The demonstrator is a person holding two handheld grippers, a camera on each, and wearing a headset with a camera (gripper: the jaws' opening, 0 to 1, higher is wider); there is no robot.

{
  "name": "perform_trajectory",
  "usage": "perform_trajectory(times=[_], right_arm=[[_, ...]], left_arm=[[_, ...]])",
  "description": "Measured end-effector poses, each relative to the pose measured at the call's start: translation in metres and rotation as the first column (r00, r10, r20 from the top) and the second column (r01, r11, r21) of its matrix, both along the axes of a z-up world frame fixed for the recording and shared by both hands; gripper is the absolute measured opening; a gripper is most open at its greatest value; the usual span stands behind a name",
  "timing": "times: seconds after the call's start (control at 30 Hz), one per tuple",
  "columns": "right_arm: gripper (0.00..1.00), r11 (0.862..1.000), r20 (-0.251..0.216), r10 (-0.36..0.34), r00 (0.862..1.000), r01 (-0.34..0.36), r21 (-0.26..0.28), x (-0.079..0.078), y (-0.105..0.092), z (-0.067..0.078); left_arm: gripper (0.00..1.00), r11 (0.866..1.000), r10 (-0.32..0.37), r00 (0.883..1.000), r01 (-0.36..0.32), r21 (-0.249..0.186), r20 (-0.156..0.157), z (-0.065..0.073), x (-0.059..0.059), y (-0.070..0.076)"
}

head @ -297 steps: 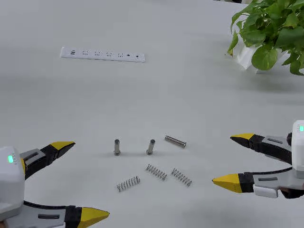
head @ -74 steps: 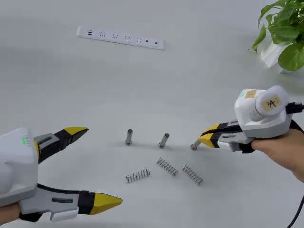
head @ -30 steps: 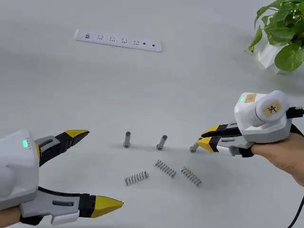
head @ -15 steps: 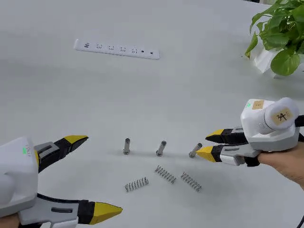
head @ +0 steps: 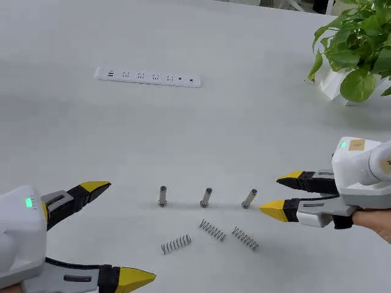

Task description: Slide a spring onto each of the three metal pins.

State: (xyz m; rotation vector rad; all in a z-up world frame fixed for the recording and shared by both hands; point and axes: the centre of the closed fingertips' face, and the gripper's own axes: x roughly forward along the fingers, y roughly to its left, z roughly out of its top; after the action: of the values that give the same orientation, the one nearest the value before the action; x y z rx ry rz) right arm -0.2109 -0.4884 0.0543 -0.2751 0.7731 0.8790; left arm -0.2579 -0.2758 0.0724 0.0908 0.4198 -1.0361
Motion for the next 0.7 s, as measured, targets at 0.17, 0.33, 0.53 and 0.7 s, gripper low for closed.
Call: perform_trajectory(times=[0.17, 0.33, 0.53, 0.7], right_arm=[[0.48, 1.000, 0.015, -0.010, 1.000, 0.010, 0.016, -0.009, -0.008, 0.005], [0.52, 0.999, 0.032, -0.017, 0.999, 0.016, 0.034, -0.017, -0.015, 0.009], [0.58, 0.997, 0.041, -0.024, 0.999, 0.021, 0.071, -0.028, -0.020, 0.014], [0.64, 0.995, 0.050, -0.027, 0.998, 0.022, 0.097, -0.038, -0.022, 0.018]], left_arm=[[0.99, 1.000, -0.001, 1.000, 0.001, 0.009, 0.008, 0.003, -0.001, 0.001], [0.99, 1.000, 0.001, 1.000, -0.001, 0.017, 0.015, 0.004, -0.001, 0.002], [0.99, 1.000, 0.000, 1.000, -0.001, 0.023, 0.020, 0.007, -0.003, 0.002], [0.99, 0.999, 0.000, 1.000, -0.001, 0.032, 0.021, 0.006, -0.004, 0.003]])
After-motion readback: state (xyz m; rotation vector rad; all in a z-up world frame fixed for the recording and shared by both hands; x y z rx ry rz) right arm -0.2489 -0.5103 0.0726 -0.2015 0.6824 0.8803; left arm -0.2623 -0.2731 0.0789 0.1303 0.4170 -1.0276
